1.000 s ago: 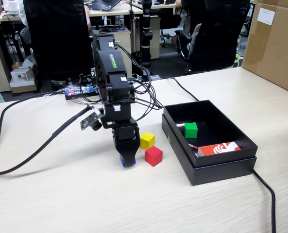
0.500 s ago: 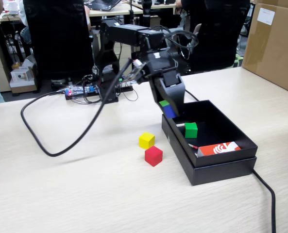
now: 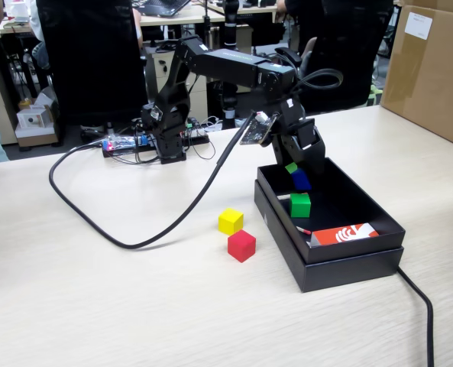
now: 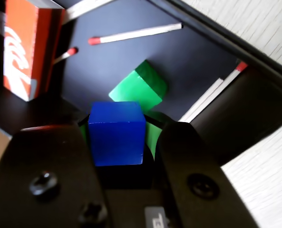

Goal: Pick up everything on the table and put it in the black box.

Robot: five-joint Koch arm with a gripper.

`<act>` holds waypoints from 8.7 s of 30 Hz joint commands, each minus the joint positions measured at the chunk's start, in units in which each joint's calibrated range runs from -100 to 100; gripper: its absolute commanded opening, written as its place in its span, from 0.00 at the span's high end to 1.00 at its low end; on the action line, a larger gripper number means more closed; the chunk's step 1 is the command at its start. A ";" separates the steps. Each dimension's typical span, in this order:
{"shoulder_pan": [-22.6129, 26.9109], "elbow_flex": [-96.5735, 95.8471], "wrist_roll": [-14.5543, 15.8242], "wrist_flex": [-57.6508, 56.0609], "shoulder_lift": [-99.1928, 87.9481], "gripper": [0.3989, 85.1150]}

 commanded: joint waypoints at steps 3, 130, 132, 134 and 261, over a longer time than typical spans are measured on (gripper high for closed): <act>0.29 4.79 0.15 -0.51 -0.26 0.83; -14.36 3.70 -9.33 -6.22 -8.75 0.48; -14.85 4.52 -9.91 -6.22 -5.19 0.48; -15.19 5.79 -10.11 -6.22 -1.52 0.48; -19.44 -119.60 -8.99 54.60 -102.15 0.42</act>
